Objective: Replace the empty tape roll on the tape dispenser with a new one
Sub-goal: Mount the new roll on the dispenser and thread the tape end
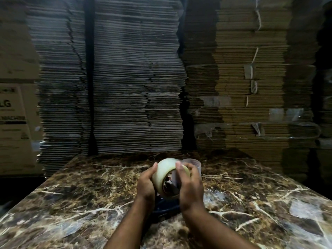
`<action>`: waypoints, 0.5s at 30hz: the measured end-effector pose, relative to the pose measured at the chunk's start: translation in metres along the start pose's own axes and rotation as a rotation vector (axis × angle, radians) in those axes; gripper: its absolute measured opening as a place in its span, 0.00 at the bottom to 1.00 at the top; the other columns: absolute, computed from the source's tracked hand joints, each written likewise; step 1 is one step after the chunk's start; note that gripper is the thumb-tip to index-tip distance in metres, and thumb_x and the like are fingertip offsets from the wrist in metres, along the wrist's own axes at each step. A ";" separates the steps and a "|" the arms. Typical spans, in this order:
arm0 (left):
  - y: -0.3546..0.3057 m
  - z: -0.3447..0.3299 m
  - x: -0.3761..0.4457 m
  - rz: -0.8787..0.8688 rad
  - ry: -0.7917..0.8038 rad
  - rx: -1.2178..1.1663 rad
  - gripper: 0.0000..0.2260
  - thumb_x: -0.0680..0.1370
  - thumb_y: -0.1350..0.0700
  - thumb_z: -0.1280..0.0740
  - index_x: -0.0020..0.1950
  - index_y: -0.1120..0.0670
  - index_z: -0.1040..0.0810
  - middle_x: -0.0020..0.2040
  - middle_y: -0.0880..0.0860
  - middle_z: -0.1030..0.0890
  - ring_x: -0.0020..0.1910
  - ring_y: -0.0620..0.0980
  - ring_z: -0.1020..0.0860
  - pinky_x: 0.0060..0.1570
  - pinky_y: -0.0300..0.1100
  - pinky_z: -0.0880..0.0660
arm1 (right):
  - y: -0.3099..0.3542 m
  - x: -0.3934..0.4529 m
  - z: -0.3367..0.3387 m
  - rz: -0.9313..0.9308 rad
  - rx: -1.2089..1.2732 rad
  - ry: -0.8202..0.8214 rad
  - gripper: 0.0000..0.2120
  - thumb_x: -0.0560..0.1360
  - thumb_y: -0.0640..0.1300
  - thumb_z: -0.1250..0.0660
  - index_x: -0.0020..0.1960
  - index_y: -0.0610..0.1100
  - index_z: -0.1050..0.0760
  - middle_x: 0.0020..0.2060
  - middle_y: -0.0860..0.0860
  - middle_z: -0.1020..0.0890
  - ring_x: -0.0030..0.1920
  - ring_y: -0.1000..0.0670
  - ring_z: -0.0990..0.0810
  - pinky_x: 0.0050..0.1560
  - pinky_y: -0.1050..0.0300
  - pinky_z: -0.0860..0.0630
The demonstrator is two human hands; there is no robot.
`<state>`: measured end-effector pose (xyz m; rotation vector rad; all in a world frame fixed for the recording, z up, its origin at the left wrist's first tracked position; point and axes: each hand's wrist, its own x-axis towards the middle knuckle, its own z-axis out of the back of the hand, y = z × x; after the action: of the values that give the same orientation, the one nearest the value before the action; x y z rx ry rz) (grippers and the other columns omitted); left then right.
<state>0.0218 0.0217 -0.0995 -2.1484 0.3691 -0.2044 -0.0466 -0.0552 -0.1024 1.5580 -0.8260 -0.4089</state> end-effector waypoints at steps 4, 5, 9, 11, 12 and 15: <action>0.001 0.002 0.002 -0.033 0.007 -0.013 0.23 0.68 0.49 0.31 0.51 0.67 0.18 0.49 0.69 0.18 0.46 0.64 0.20 0.57 0.60 0.26 | 0.017 0.025 0.014 -0.152 0.223 -0.017 0.18 0.76 0.54 0.35 0.43 0.37 0.21 0.42 0.37 0.18 0.40 0.41 0.20 0.41 0.50 0.25; 0.001 0.004 0.004 -0.040 0.023 -0.014 0.21 0.68 0.50 0.31 0.50 0.66 0.17 0.48 0.69 0.18 0.46 0.63 0.19 0.56 0.59 0.25 | 0.022 0.031 0.017 -0.203 0.239 -0.002 0.19 0.76 0.53 0.36 0.43 0.36 0.22 0.41 0.36 0.19 0.38 0.42 0.21 0.40 0.51 0.26; 0.003 0.007 0.010 -0.053 0.040 0.006 0.14 0.70 0.52 0.33 0.41 0.62 0.15 0.38 0.63 0.16 0.35 0.59 0.18 0.47 0.51 0.24 | 0.048 0.041 0.030 -0.405 0.112 0.142 0.22 0.77 0.56 0.37 0.38 0.37 0.23 0.39 0.40 0.19 0.40 0.43 0.23 0.43 0.52 0.28; 0.002 0.006 0.010 -0.046 0.043 0.000 0.14 0.72 0.53 0.34 0.40 0.63 0.16 0.37 0.63 0.16 0.34 0.58 0.17 0.46 0.50 0.24 | 0.056 0.044 0.035 -0.489 0.045 0.210 0.21 0.74 0.58 0.35 0.40 0.38 0.22 0.41 0.42 0.19 0.42 0.44 0.23 0.42 0.53 0.28; 0.000 0.005 0.009 -0.044 0.046 -0.002 0.14 0.72 0.53 0.34 0.38 0.62 0.15 0.36 0.63 0.16 0.33 0.58 0.17 0.44 0.49 0.23 | 0.058 0.046 0.036 -0.521 0.008 0.243 0.21 0.72 0.58 0.33 0.41 0.39 0.22 0.42 0.43 0.19 0.42 0.44 0.23 0.41 0.54 0.28; -0.005 0.005 0.006 -0.032 0.053 -0.022 0.18 0.76 0.56 0.38 0.32 0.62 0.15 0.31 0.61 0.17 0.28 0.56 0.18 0.32 0.44 0.20 | 0.058 0.049 0.035 -0.577 -0.085 0.332 0.19 0.69 0.59 0.29 0.42 0.42 0.22 0.44 0.46 0.19 0.42 0.46 0.23 0.39 0.56 0.27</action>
<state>0.0300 0.0262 -0.0985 -2.1748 0.3692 -0.2770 -0.0526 -0.1138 -0.0423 1.7109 -0.0905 -0.5691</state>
